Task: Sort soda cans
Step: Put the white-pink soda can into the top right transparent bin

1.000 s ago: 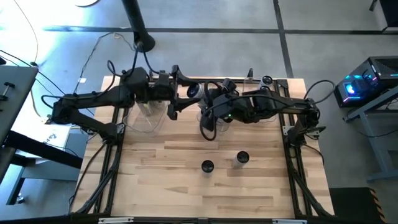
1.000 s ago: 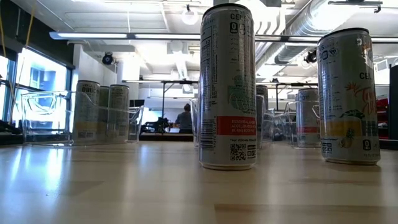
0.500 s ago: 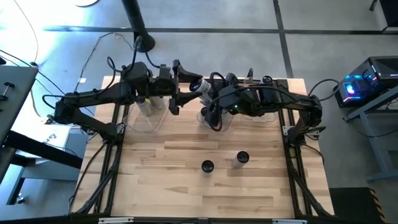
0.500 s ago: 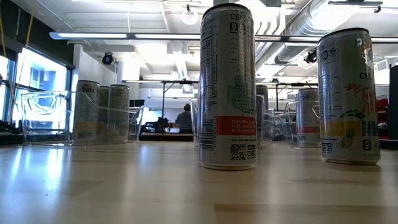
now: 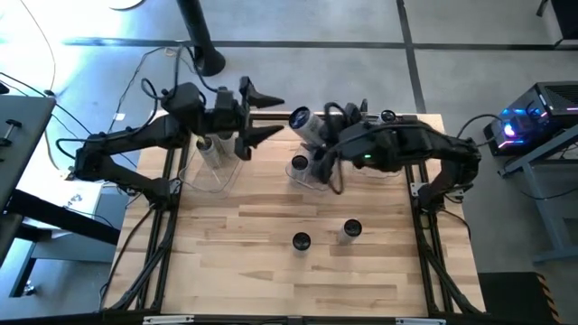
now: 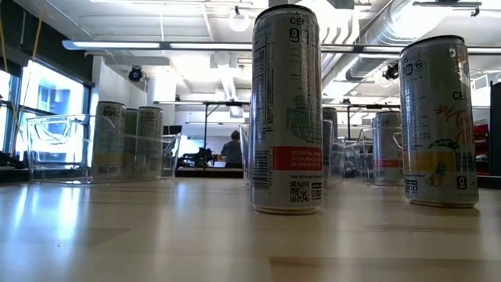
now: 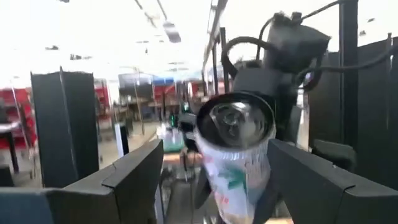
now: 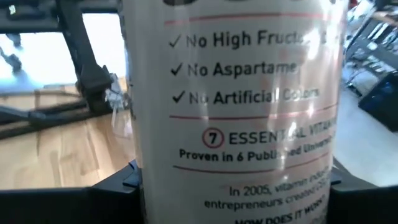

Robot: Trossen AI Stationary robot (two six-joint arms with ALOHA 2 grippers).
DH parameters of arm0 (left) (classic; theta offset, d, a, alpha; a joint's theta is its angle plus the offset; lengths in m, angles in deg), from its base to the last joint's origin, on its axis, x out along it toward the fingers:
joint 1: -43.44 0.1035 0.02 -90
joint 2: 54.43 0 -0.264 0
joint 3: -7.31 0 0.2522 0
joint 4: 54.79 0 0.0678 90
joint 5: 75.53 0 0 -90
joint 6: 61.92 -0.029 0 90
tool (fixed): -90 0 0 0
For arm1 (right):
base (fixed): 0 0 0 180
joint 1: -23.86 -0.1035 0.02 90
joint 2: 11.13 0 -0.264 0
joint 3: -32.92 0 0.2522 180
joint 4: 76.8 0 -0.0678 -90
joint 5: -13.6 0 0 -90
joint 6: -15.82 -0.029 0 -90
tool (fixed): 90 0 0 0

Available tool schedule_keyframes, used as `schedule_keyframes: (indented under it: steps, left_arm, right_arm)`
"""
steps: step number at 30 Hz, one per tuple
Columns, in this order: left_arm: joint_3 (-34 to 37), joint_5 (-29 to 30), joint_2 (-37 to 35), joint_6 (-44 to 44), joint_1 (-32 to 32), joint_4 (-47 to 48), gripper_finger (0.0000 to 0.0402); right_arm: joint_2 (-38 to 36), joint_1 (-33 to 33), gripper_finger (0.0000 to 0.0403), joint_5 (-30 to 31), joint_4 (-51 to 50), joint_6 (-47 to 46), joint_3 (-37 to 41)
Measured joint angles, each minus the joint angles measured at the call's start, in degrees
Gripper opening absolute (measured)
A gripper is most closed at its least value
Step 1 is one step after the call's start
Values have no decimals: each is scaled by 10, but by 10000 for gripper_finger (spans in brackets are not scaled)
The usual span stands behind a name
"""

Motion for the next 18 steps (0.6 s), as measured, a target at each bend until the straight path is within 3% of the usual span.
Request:
schedule_keyframes:
  steps: [7,13,18]
  left_arm:
    - [0,-16,-3,18,-1,46,320]
    - [1,13,-7,4,0,167,373]
    - [39,-64,-8,-17,9,150,384]
  right_arm:
    - [-22,-22,221,63,-75,-45,-2]
    - [-31,-54,221,168,-230,-203,8]
    - [-78,-109,221,221,-247,-365,142]
